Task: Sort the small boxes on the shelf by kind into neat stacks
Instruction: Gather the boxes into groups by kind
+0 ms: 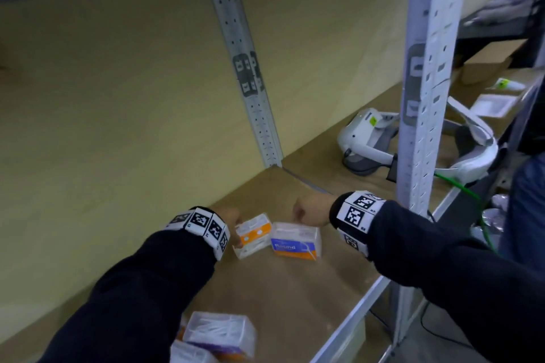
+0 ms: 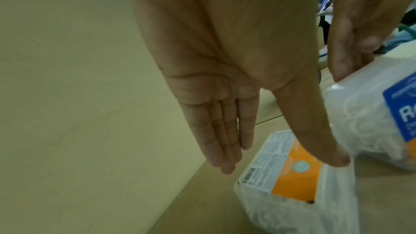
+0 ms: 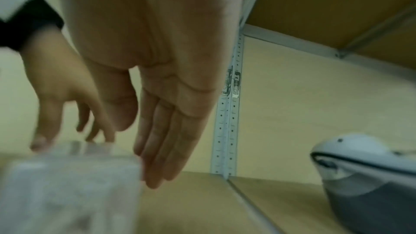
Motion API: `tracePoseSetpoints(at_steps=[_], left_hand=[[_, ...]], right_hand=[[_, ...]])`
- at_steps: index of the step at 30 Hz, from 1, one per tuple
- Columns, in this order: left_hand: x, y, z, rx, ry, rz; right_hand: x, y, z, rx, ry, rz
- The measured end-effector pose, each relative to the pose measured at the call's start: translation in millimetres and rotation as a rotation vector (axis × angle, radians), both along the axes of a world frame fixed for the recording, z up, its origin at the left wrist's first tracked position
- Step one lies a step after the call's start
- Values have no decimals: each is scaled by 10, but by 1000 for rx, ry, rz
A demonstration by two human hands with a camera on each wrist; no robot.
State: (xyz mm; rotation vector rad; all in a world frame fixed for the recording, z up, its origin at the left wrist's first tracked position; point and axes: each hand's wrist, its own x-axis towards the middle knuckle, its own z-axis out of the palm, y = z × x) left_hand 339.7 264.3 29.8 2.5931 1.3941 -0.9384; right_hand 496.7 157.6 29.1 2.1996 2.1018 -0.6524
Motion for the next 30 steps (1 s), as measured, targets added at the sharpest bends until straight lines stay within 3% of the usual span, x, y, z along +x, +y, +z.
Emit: tracePoseSetpoints(at_steps=[3,16,20,24,28,30], left_hand=[[19,69,-83,17,11,47],[10,-67,-135,113,65,-49],[-77,4,-187,23,74,-84],[-84,-49,73,-137,31,-22],[-245,127,34,-32,48,-28],[-269,156,18,47,-38,-10]], right_hand=[[-72,8,-29,-4,46,25],[-202,4,-37,-16,-30,33],[-221,-23,-6,-13,-111,73],[-229,-35,24,-14,-142,92],[-246,-23,12,-23,-137,79],[-254,-25,8,-26,-140,70]])
